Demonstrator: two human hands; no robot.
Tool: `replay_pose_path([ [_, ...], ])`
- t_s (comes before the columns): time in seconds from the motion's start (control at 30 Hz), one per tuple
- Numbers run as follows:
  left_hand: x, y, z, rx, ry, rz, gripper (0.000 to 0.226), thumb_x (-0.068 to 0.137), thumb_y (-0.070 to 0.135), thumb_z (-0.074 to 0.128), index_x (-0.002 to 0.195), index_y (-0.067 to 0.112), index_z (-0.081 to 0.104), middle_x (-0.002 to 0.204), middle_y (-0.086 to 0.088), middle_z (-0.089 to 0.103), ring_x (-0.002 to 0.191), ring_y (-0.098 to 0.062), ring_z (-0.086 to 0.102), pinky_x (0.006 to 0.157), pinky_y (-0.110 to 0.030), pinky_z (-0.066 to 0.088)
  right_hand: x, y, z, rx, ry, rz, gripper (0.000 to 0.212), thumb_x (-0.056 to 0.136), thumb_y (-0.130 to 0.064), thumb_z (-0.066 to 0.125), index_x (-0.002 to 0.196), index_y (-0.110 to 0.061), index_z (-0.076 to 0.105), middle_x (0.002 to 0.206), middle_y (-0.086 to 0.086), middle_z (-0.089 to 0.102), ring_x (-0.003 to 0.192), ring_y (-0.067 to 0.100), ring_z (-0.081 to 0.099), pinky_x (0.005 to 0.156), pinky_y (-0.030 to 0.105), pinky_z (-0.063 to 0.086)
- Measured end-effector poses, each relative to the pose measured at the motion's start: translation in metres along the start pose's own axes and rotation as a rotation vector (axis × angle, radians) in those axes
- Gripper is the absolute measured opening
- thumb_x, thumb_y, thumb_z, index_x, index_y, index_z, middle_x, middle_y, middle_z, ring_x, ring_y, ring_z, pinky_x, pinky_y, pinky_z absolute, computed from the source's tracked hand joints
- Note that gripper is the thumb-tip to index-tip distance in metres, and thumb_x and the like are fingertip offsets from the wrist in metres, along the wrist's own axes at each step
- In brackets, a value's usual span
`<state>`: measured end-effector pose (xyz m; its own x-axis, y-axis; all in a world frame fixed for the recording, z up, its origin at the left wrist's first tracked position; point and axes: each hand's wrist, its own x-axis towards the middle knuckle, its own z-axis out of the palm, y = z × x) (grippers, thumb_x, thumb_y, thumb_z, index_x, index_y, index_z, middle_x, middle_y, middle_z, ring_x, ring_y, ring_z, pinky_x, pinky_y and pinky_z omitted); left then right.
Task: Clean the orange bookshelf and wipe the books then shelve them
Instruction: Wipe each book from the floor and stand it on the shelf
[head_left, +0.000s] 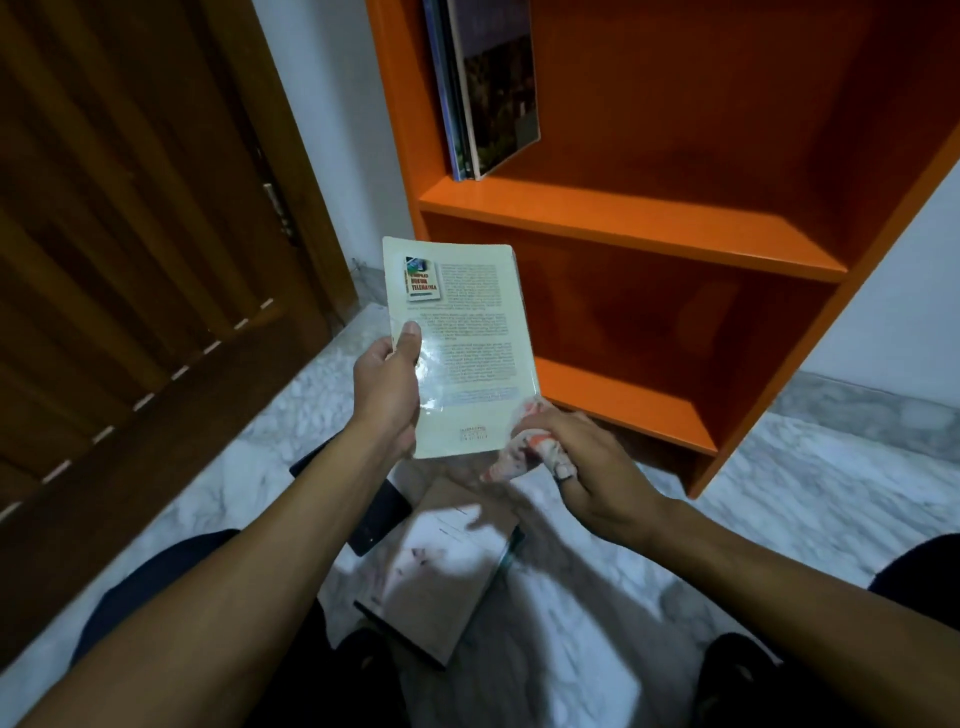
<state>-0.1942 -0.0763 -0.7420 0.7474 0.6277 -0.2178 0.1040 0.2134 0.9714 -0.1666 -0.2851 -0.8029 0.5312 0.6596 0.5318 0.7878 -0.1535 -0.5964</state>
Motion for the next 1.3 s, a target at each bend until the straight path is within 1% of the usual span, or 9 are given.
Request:
replay_pose_path([
  [0.1, -0.001, 0.001, -0.007, 0.070, -0.025, 0.049, 0.021, 0.103, 0.031, 0.053, 0.105, 0.015, 0.067, 0.096, -0.001, 0.078, 0.089, -0.021, 0.076, 0.081, -0.042, 0.060, 0.025, -0.004, -0.013, 0.203, 0.274, 0.321, 0.014, 0.103, -0.011, 0.044, 0.104, -0.015, 0.057, 0.077, -0.017, 0.060, 0.063, -0.002, 0.054, 0.058, 0.022, 0.043],
  [0.2, -0.006, -0.003, -0.008, 0.114, -0.059, 0.048, 0.026, 0.102, 0.032, 0.054, 0.106, 0.009, 0.066, 0.098, -0.006, 0.078, 0.090, -0.026, 0.076, 0.085, -0.047, 0.060, 0.065, -0.002, -0.035, 0.325, 0.628, 0.540, 0.018, 0.101, -0.035, 0.051, 0.100, -0.019, 0.058, 0.084, -0.004, 0.061, 0.077, 0.014, 0.058, 0.066, 0.031, 0.045],
  [0.3, -0.012, -0.008, -0.004, 0.152, -0.134, 0.031, 0.026, 0.102, 0.034, 0.053, 0.108, 0.012, 0.066, 0.098, -0.004, 0.078, 0.089, -0.026, 0.076, 0.082, -0.047, 0.061, 0.105, -0.003, -0.046, 0.278, 0.712, 0.458, 0.010, 0.096, -0.048, 0.052, 0.093, -0.041, 0.059, 0.091, -0.013, 0.069, 0.085, 0.015, 0.067, 0.078, 0.043, 0.053],
  [0.37, -0.016, -0.012, 0.001, 0.158, -0.179, 0.016, 0.026, 0.103, 0.033, 0.053, 0.110, 0.012, 0.066, 0.098, -0.003, 0.078, 0.088, -0.025, 0.076, 0.075, -0.041, 0.061, 0.127, 0.004, -0.042, 0.071, 0.609, 0.339, 0.023, 0.097, -0.027, 0.048, 0.110, -0.039, 0.062, 0.111, -0.009, 0.069, 0.107, 0.020, 0.062, 0.098, 0.045, 0.045],
  [0.43, -0.018, -0.013, 0.007, 0.155, -0.207, 0.009, 0.026, 0.103, 0.032, 0.052, 0.108, 0.011, 0.067, 0.097, -0.005, 0.078, 0.085, -0.024, 0.076, 0.072, -0.038, 0.060, 0.140, 0.004, -0.030, -0.116, 0.320, 0.281, 0.052, 0.090, -0.009, 0.044, 0.135, -0.031, 0.055, 0.142, 0.000, 0.055, 0.140, 0.025, 0.038, 0.120, 0.044, 0.014],
  [0.53, -0.017, -0.013, 0.009, 0.141, -0.207, 0.020, 0.028, 0.103, 0.034, 0.053, 0.107, 0.012, 0.070, 0.095, -0.008, 0.078, 0.085, -0.027, 0.075, 0.077, -0.041, 0.060, 0.134, 0.003, -0.005, -0.235, -0.020, 0.123, 0.064, 0.084, -0.003, 0.046, 0.145, -0.024, 0.048, 0.158, 0.000, 0.037, 0.152, 0.017, 0.013, 0.121, 0.051, -0.008],
  [0.83, -0.006, -0.011, -0.005, -0.074, -0.054, -0.162, 0.026, 0.102, 0.032, 0.054, 0.105, 0.014, 0.073, 0.095, -0.011, 0.078, 0.090, -0.034, 0.075, 0.084, -0.052, 0.060, 0.081, 0.001, 0.035, -0.271, -0.092, 0.080, 0.068, 0.077, -0.005, 0.049, 0.143, -0.023, 0.050, 0.156, -0.004, 0.039, 0.151, 0.010, 0.015, 0.123, 0.048, 0.004],
  [1.03, 0.004, -0.008, -0.012, -0.247, 0.040, -0.251, 0.032, 0.101, 0.033, 0.055, 0.116, 0.009, 0.069, 0.105, -0.014, 0.076, 0.095, -0.036, 0.074, 0.091, -0.057, 0.056, 0.045, -0.001, 0.055, -0.312, -0.193, -0.202, 0.058, 0.078, -0.008, 0.068, 0.133, -0.020, 0.059, 0.147, -0.002, 0.051, 0.147, 0.017, 0.030, 0.119, 0.052, 0.017],
  [1.3, 0.010, -0.001, -0.022, -0.276, 0.069, -0.234, 0.021, 0.099, 0.034, 0.059, 0.104, 0.019, 0.072, 0.105, -0.009, 0.077, 0.095, -0.036, 0.073, 0.089, -0.064, 0.054, 0.013, 0.011, 0.032, -0.161, -0.317, -0.317, 0.035, 0.094, -0.009, 0.050, 0.126, -0.020, 0.058, 0.134, -0.003, 0.062, 0.139, 0.013, 0.043, 0.118, 0.053, 0.020],
])
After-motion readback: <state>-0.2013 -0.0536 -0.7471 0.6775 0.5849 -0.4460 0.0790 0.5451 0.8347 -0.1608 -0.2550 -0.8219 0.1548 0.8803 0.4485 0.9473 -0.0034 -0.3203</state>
